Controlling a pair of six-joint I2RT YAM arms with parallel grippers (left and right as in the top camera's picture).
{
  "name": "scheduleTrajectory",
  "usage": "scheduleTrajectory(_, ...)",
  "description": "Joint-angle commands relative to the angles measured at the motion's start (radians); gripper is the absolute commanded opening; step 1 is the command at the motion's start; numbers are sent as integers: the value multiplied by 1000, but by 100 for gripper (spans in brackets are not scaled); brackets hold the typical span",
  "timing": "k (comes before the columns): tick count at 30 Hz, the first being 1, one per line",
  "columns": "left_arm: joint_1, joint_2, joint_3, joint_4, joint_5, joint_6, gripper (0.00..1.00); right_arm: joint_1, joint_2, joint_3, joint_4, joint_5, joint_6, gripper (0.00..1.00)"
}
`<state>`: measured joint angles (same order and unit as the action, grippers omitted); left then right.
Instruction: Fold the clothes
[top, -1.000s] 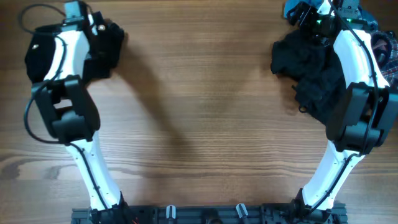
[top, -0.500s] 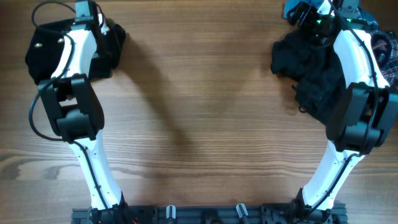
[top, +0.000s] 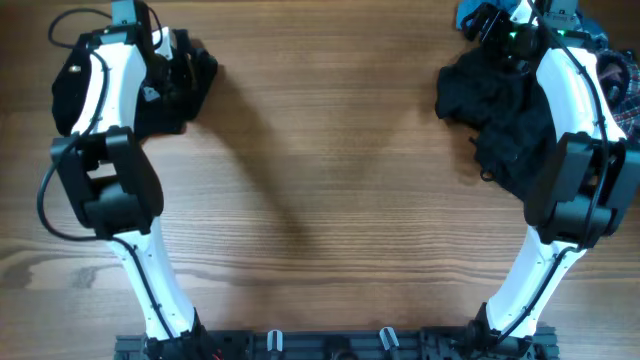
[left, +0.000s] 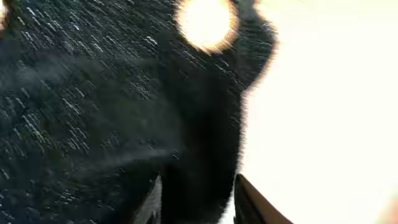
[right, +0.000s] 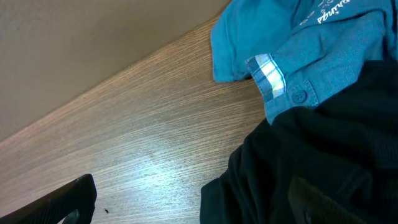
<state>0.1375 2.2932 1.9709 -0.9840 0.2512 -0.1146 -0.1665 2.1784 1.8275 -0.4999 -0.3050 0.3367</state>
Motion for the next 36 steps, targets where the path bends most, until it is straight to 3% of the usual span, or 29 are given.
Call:
scheduleTrajectory(1, -6, -81, -9, 3, 44, -2, 41, 3, -2, -3, 2, 17, 6, 100)
scheduleTrajectory(14, 72, -173, -9, -15, -35, 2, 42, 3, -2, -3, 2, 17, 6, 100)
scheduleTrajectory(17, 104, -163, -9, -22, -90, 2, 29, 3, -2, -3, 2, 17, 6, 100)
scheduleTrajectory(20, 122, -149, -9, -23, -128, 2, 9, 3, -2, -3, 2, 17, 6, 100)
scheduleTrajectory(22, 130, -136, -9, -24, -153, 2, 4, 3, -2, -3, 2, 17, 7, 100)
scheduleTrajectory(28, 144, -87, -10, -42, -262, -29, 4, 3, -2, -3, 2, 17, 7, 100)
scheduleTrajectory(36, 170, 29, -10, -19, -261, -29, 4, 3, -2, -3, 2, 17, 7, 100)
